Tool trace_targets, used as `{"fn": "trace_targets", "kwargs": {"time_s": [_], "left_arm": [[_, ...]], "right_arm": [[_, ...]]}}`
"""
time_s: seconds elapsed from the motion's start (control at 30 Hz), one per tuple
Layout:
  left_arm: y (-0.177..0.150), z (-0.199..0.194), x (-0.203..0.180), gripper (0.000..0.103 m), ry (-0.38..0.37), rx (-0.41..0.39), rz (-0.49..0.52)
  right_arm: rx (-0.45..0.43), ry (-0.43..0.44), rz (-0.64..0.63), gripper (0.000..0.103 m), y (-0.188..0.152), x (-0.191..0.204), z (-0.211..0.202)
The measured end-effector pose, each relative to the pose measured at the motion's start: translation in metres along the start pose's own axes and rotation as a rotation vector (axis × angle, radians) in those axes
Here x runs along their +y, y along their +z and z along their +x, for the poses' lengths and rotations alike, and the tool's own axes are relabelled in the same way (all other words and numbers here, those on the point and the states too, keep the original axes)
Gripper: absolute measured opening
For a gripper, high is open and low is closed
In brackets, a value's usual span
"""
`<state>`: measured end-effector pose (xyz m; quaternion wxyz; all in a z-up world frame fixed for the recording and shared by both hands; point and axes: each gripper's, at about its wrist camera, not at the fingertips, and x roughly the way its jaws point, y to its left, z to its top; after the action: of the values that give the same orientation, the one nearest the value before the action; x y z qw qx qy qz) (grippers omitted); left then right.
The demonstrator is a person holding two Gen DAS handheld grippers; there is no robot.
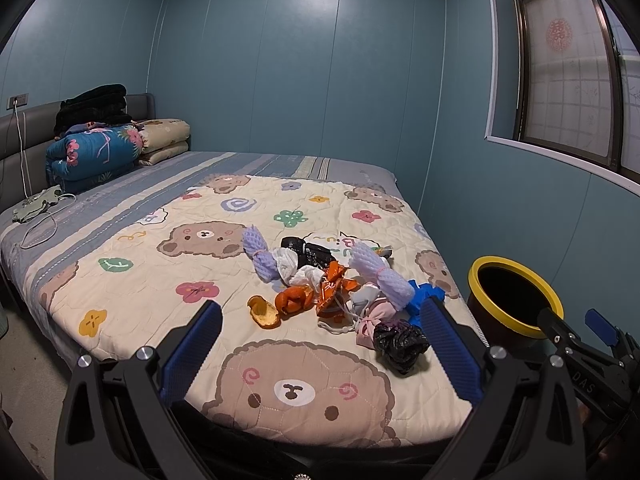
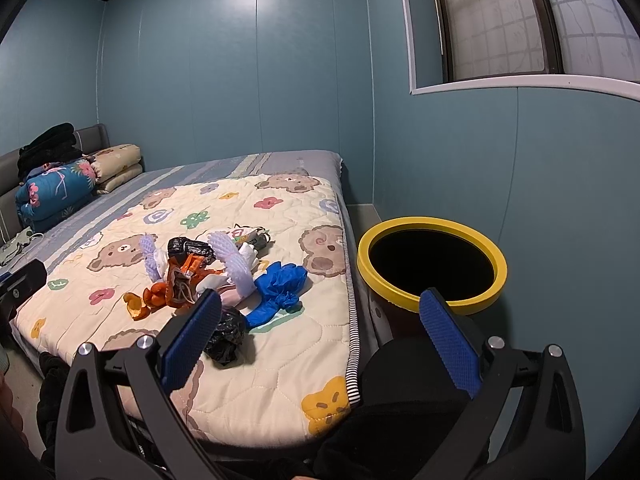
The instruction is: Collect trash
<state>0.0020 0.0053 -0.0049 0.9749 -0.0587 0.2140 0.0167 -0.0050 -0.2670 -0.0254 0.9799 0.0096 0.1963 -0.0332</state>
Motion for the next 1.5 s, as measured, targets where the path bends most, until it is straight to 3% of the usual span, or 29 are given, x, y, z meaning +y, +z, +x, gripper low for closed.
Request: {"fn": "trace_targets", "kwargs": {"time_s": [1.5], "left_arm": [[-0.0085, -0.0014, 0.0003, 0.096, 0.002, 0.016, -0.001]], "right_arm": [[0.027, -0.005, 0.014, 0.095, -0.0058, 0.0002, 0.0051]]}}
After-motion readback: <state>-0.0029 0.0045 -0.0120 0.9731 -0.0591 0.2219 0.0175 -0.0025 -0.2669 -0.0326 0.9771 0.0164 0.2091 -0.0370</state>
